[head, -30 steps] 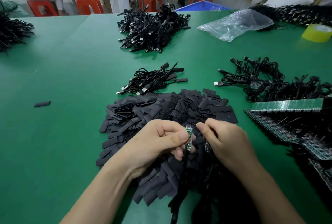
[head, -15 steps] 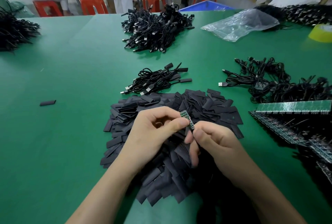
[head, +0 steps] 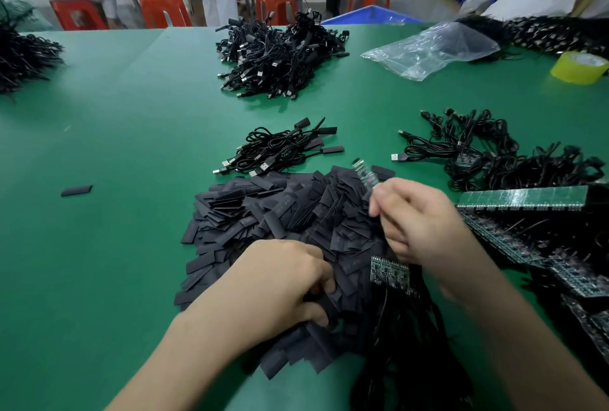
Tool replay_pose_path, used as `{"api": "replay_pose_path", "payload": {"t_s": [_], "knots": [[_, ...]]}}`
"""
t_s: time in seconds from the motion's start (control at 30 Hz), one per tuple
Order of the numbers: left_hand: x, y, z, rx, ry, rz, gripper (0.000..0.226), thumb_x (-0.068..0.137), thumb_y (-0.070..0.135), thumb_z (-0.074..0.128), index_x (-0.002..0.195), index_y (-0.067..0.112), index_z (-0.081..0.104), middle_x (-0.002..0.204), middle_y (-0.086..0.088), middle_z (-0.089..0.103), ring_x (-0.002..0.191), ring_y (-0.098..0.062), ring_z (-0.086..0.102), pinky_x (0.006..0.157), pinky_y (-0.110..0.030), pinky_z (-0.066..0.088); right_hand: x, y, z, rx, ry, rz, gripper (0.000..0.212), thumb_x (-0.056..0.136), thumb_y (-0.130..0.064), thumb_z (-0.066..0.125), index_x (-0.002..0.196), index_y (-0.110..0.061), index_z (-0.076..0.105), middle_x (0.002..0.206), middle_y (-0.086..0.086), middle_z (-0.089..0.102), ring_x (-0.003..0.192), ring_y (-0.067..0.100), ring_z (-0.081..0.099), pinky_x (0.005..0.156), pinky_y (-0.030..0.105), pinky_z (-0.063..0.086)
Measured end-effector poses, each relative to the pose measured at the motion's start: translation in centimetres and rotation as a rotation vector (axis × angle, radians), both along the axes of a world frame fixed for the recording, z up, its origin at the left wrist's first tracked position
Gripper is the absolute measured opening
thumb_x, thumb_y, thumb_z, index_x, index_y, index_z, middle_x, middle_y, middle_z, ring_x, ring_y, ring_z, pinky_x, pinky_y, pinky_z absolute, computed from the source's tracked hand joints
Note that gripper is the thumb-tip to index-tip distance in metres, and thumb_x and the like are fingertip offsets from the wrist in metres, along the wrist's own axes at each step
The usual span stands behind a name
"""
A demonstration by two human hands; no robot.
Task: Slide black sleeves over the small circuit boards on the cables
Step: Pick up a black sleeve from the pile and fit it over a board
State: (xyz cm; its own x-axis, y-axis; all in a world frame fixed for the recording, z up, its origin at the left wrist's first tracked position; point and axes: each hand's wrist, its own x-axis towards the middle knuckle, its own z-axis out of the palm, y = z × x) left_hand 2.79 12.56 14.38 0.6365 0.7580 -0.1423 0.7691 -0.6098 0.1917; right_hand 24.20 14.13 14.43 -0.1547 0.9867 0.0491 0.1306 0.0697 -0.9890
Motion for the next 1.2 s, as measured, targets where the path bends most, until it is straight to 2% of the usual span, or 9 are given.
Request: {"api": "replay_pose_path", "payload": {"t_s": [0.1,0.2,0.43,0.5,0.63,0.77,0.9,1.07,1.2], "knots": [[0.3,-0.1,0.3,0.040,0.036,-0.001,0.033,0.092,0.056,0.061,0.121,0.039,0.064,0.120,0.015,0.060,0.115,-0.009,0.058,0.085,-0.027,0.045,-0.7,0.4,-1.1,0.181,-0.455,-0.028,0.034,0.104,-0.037,0.053,0.075,-0.021,0.059,0.052,-0.007,0.033,0.049,0.009,0.029,0.048,0.024,0.024],[-0.2,-0.2,0.6,0.091,0.004,-0.016,0.022,0.095,0.049,0.054,0.110,0.039,0.068,0.115,0.016,0.063,0.105,-0.006,0.061,0.082,-0.027,0.049,-1.4,0.4,-2.7,0.210,-0.522,-0.055,0.034,0.102,-0.044,0.054,0.078,-0.020,0.059,0.054,0.002,0.038,0.050,0.007,0.031,0.053,0.032,0.029],[-2.2,2.1,0.5,-0.196,-0.525,0.189,0.010,0.096,0.024,0.070,0.088,0.030,0.071,0.078,0.014,0.072,0.070,-0.004,0.064,0.068,-0.019,0.049,-1.5,0.5,-3.7,0.123,-0.281,0.027,0.047,0.091,-0.064,0.050,0.085,-0.021,0.069,0.057,0.004,0.047,0.053,0.010,0.037,0.052,0.028,0.030],[-1.6,2.5,-0.1,-0.245,-0.722,0.283,0.013,0.098,0.018,0.069,0.091,0.029,0.072,0.076,0.010,0.073,0.068,-0.003,0.065,0.067,-0.015,0.047,-1.2,0.6,-3.9,0.099,-0.220,0.059,0.048,0.090,-0.063,0.054,0.089,-0.017,0.068,0.071,0.020,0.057,0.061,0.028,0.048,0.061,0.041,0.039],[-0.2,2.3,-1.9,-0.273,-1.007,0.398,0.017,0.098,0.009,0.067,0.100,0.023,0.074,0.076,0.003,0.073,0.075,-0.019,0.072,0.075,-0.022,0.054,-0.9,0.6,-4.2,0.082,-0.157,0.055,0.042,0.087,-0.055,0.061,0.091,-0.014,0.066,0.074,0.027,0.052,0.065,0.020,0.043,0.066,0.038,0.035],[0.3,1.6,-2.9,-0.023,-0.956,0.362,0.019,0.092,0.020,0.077,0.106,0.033,0.077,0.086,0.009,0.074,0.082,-0.011,0.070,0.077,-0.021,0.054,-1.0,0.7,-4.5,0.066,-0.140,0.045,0.040,0.087,-0.053,0.061,0.089,-0.013,0.066,0.069,0.025,0.050,0.062,0.019,0.038,0.064,0.038,0.031],[0.8,1.1,-3.2,0.319,-0.817,0.259,0.026,0.087,0.028,0.083,0.112,0.022,0.078,0.097,0.013,0.071,0.090,-0.004,0.065,0.083,-0.021,0.051,-1.1,0.4,-4.3,0.070,-0.139,0.063,0.039,0.088,-0.052,0.060,0.086,-0.014,0.065,0.063,0.017,0.047,0.061,0.019,0.036,0.061,0.037,0.031],[0.7,1.0,-3.9,0.343,-0.921,0.341,0.022,0.086,0.020,0.082,0.107,0.017,0.081,0.098,0.012,0.074,0.091,0.001,0.067,0.084,-0.016,0.050,-0.9,0.0,-3.6,0.173,-0.218,-0.013,0.042,0.098,-0.049,0.048,0.075,-0.016,0.055,0.055,0.003,0.035,0.054,0.017,0.031,0.052,0.037,0.026],[0.0,1.2,-4.3,0.253,-1.021,0.436,0.020,0.084,0.020,0.082,0.104,0.020,0.082,0.098,0.014,0.076,0.093,-0.002,0.070,0.084,-0.014,0.049,-0.6,-0.3,-3.0,0.161,-0.220,0.032,0.048,0.096,-0.049,0.048,0.068,-0.011,0.040,0.060,0.011,0.033,0.056,0.018,0.032,0.056,0.048,0.028]]}}
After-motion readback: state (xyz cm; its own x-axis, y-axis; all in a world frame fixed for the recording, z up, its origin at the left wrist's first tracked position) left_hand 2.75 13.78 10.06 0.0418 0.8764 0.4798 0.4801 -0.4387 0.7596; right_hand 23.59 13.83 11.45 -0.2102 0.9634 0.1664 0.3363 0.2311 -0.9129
